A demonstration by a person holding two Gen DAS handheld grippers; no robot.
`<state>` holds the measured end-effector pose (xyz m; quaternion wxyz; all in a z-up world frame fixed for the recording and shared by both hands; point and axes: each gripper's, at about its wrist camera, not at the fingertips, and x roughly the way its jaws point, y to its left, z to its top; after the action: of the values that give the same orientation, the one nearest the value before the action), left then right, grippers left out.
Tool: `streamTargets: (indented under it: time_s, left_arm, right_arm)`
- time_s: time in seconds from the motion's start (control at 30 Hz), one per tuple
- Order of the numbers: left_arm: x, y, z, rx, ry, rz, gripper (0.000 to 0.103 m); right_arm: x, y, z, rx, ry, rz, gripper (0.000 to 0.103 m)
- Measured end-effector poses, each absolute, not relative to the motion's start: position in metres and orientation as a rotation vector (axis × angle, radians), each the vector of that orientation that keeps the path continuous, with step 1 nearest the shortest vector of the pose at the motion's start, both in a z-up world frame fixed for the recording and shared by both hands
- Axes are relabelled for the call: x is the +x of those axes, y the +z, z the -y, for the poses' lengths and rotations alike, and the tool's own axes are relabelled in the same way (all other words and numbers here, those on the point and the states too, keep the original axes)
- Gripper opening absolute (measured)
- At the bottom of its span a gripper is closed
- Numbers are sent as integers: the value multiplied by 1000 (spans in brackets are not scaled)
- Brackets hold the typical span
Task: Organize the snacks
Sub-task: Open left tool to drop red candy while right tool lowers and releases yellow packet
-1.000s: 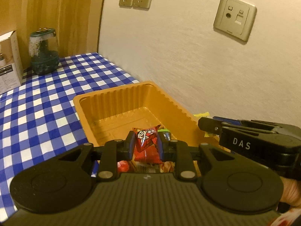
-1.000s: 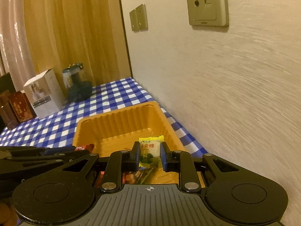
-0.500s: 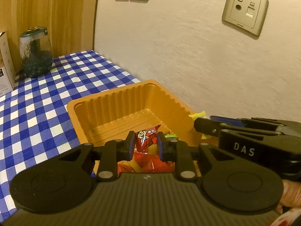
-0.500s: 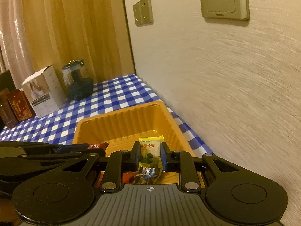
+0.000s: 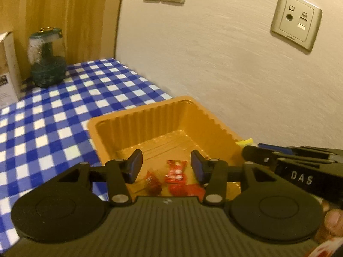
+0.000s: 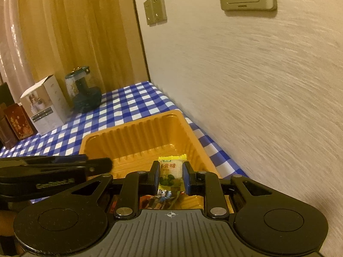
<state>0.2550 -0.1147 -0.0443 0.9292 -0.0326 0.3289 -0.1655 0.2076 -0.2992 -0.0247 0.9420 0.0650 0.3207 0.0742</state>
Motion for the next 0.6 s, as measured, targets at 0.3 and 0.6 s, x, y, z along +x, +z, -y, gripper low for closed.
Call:
streamTargets:
  time_s: [0.3,0.6]
  left_arm:
    - [250,-37,104,-49,-313,-680,46]
    - [248,-39,105,-31,-307,-688,46]
  right_arm:
    - [207,-23,291,139,178,-651,23]
    - [213,-23,280,157,205,-642,23]
